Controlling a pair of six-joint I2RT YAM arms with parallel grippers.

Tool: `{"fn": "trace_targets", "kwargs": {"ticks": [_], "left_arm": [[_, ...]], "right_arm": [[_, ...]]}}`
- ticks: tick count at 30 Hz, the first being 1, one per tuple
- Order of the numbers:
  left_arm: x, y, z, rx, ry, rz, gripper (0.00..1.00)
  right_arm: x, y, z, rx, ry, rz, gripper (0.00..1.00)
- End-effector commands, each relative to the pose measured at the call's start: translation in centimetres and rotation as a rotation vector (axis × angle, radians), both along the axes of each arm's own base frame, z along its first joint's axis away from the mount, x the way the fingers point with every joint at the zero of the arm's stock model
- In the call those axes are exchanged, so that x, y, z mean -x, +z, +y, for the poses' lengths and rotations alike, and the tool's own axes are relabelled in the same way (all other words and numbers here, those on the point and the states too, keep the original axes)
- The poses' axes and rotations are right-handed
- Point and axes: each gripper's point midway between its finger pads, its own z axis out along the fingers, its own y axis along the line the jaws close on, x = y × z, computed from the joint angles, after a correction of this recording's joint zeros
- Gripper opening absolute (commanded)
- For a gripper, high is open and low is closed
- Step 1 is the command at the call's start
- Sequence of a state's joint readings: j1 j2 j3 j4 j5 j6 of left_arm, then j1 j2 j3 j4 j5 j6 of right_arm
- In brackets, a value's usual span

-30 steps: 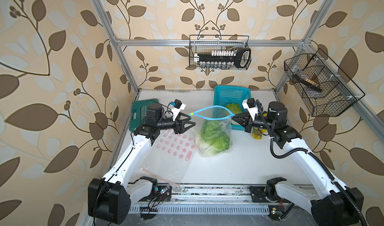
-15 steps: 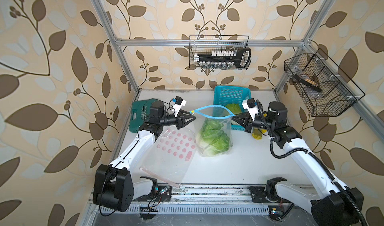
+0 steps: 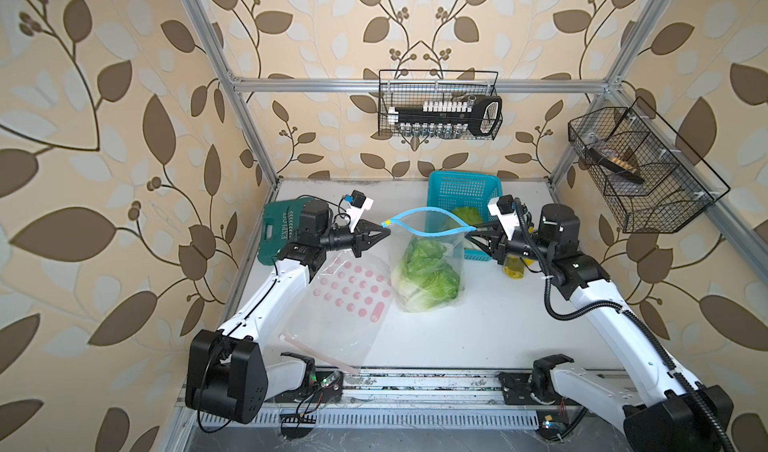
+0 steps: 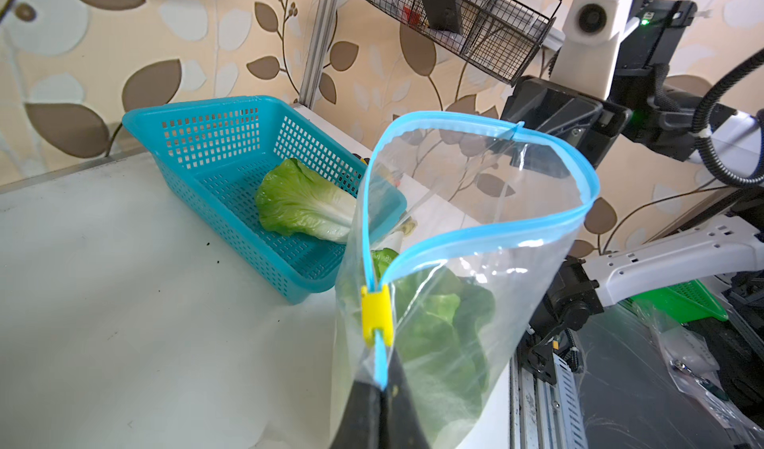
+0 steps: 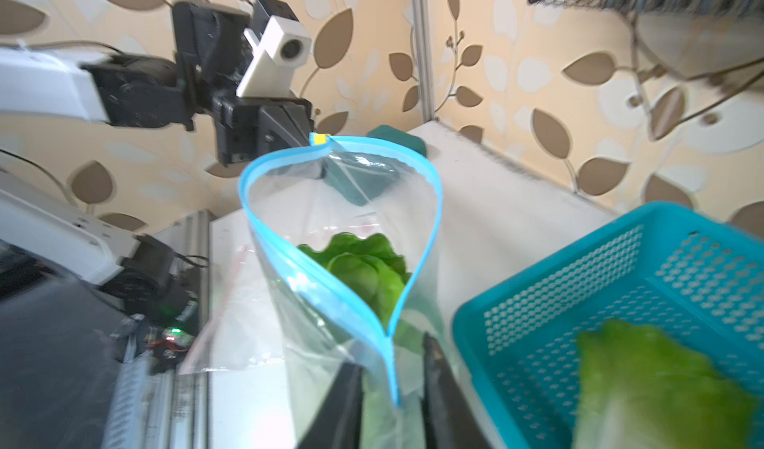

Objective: Put the chinese cabbages into a zipper bag and zip it
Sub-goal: Zip the zipper on the zipper food storage bag.

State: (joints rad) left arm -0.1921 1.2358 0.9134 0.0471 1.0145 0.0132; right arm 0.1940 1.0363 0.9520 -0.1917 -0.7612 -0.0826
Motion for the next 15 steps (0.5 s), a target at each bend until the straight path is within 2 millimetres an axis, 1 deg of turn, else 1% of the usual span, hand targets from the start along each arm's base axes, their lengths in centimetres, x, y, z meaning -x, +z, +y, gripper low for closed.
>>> {"fn": "trace_targets", "kwargs": {"ticks": [1,3,4,5,6,9,12,14,15], "left_arm": [[2.0,4.2,-0.9,0.004,-0.038,-0.128,0.0],[3.0,4.4,-1.3,-0.026,-0.041,-0.159,0.0],[3.3,4.5,-1.5,-0.033,-0.042,-0.167,0.0],[3.6,4.7,-1.5,-0.032,-0.042,-0.173,0.0],[3.7,4.9,-1.6,-0.031,-0.042,-0.177,0.0],[4.0,5.4,-1.8,-0.031,-0.048,-0.186,0.0],[4.3,5.5,-2.1,-0.054,-0.06,-0.177,0.0],[4.3,5.4,-2.4,-0.065,-0.059,-0.178,0.0],[4.2,5.2,-2.4,-0.071,-0.056,-0.177,0.0]], "right_arm": [[-0.5,4.4,-2.0,0.02,-0.145,-0.088,0.46],[-0.7,5.8,-2.2,0.028,-0.172,-0.078,0.53],[-0.8,6.2,-1.9,0.039,-0.173,-0.062,0.57],[-0.8,6.5,-1.4,0.059,-0.171,-0.048,0.6],[-0.8,6.7,-0.6,0.08,-0.166,-0.036,0.6],[0.6,7.2,3.4,0.144,-0.076,-0.033,0.59],[2.6,7.4,7.8,0.208,0.039,-0.09,0.6],[3.1,6.7,9.9,0.266,0.089,-0.094,0.6],[3.0,6.3,10.5,0.296,0.101,-0.088,0.6]]}}
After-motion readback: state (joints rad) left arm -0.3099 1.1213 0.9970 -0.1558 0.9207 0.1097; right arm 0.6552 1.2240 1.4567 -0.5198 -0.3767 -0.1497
